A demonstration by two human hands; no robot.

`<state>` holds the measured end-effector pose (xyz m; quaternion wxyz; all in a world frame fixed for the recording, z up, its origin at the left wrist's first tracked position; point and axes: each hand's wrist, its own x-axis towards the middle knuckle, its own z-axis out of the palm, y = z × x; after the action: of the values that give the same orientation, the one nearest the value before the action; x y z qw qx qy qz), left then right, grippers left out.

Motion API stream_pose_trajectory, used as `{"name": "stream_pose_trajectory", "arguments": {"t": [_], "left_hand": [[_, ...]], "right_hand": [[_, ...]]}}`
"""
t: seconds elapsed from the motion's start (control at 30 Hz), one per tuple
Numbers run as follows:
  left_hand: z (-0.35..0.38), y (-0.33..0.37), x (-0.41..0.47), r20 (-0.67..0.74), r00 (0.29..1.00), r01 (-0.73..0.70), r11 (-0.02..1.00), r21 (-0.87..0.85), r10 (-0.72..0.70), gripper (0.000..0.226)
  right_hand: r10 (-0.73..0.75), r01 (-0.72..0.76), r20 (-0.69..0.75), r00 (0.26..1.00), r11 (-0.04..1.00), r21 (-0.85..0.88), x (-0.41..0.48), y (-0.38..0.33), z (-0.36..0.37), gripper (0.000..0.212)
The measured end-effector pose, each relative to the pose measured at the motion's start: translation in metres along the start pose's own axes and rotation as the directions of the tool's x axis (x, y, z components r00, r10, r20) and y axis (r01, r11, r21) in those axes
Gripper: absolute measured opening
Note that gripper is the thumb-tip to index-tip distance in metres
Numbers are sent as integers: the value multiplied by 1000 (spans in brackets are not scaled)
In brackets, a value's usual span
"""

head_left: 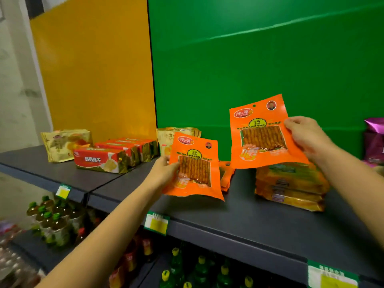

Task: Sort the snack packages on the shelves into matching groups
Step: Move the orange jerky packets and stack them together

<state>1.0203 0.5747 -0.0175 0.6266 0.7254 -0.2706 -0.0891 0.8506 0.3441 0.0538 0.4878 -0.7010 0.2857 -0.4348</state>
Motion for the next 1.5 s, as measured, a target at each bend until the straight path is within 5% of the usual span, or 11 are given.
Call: {"name": "stream_pose_trajectory", "arguments": {"t": [0.3, 0.4, 0.47, 0.57, 0.67, 0.83, 0.97, 1.1, 1.3, 1.5], "left_hand": [[27, -31, 96, 154, 983, 92, 995, 27, -95, 16], [33, -49, 117, 198, 977, 51, 990, 129, -76, 8], [35, -60, 124, 204, 977, 7, 968, 251, -60, 29], [36, -66, 129, 216, 972, 19, 947, 321, -93, 24], [36, -69, 137, 294, 952, -51, 904, 425, -84, 9], [36, -72, 148, 354, 935, -170, 849, 500, -21, 19], [35, -64, 144, 482, 869, 27, 983, 179, -112, 40], [42, -58, 143, 530, 830, 239, 969, -56, -174, 44], [42, -49, 138, 609, 765, 353, 927, -128, -207, 42], [35, -71, 138, 575, 784, 396, 902, -172, -234, 57]], "right_hand": [[-6, 10, 25, 1000, 986, -165, 56, 9, 83, 18], [-1, 5, 14, 1000, 951, -308, 58, 26, 112, 24], [15, -12, 5, 1000, 914, -405, 53, 37, 130, 27], [45, -44, -11, 999, 846, -531, 47, 54, 149, 28], [107, -113, -48, 993, 776, -620, 47, 73, 156, 30], [197, -210, -99, 975, 698, -685, 36, 86, 157, 35], [335, -332, -96, 937, 778, -533, 23, 86, 161, 47], [455, -461, -75, 887, 868, -186, 15, 93, 172, 52], [507, -507, 14, 862, 861, 45, 15, 87, 183, 47], [518, -519, 40, 854, 847, 116, -8, 91, 160, 42]]}}
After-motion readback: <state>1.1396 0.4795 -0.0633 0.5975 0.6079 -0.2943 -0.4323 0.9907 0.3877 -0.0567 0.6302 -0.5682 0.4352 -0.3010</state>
